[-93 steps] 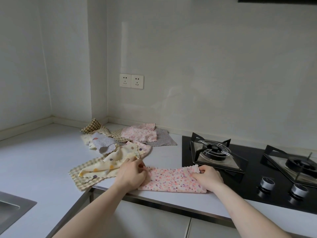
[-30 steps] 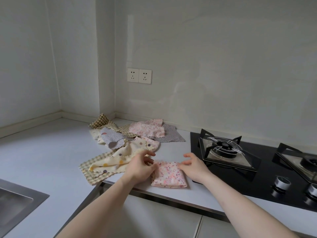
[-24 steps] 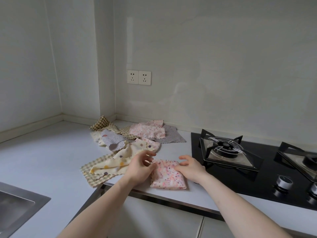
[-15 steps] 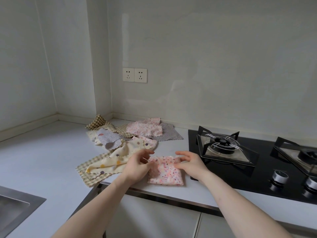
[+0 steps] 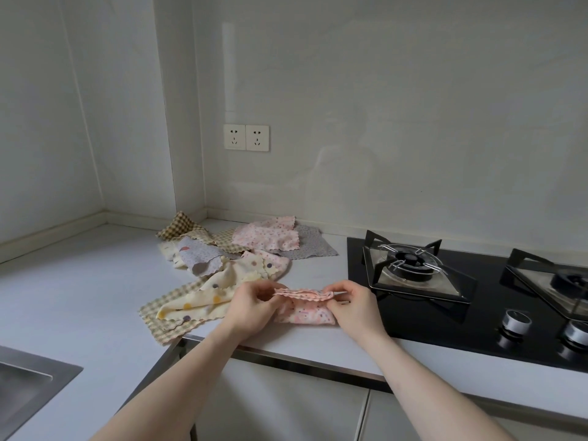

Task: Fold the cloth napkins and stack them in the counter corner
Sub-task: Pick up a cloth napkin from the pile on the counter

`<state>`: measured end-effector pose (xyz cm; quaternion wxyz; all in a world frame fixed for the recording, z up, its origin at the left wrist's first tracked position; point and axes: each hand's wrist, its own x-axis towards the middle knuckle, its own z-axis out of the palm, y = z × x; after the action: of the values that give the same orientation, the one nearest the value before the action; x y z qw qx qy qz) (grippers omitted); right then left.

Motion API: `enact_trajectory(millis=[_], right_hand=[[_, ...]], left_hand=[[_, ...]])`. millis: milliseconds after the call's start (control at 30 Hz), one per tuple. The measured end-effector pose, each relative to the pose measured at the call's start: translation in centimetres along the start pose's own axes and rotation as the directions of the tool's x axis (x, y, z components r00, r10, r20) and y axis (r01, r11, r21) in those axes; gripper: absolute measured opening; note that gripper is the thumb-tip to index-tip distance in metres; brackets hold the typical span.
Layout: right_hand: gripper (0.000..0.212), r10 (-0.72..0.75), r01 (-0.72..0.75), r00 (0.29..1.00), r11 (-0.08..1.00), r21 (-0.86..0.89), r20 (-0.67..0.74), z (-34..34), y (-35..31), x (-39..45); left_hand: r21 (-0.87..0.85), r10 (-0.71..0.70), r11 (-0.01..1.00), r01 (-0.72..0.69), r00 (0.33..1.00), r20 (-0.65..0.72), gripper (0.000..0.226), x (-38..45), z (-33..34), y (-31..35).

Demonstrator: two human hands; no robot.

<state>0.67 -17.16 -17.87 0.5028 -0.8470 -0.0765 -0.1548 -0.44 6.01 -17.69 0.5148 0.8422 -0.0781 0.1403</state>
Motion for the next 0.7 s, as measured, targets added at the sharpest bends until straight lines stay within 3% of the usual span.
enact_trajectory(millis=[133,467,700], right_hand=[[0.03,-0.065,0.062,0.998,0.989,-0.134,-0.017,0.48,0.45,-0.29],[0.01,-0.099,0.12,0.992,0.934,-0.336,0.08,0.84,0.5,-0.66],[0.03,-0.184,0.172,0.983,0.849,-0.499,0.027,1.08,0.72,-0.28]], left_hand=[[0.064,-0.034,0.997,0.035,0.999,-0.016,0.007,0.21,0.04,-0.39],[0.28,-0.083,0.956,0.086,0.996,-0.024,0.008,0.41,0.41,-0.48],[0.34,-0.003,0.94,0.021,0.999,-0.053,0.031,0.55,0.65,-1.03]])
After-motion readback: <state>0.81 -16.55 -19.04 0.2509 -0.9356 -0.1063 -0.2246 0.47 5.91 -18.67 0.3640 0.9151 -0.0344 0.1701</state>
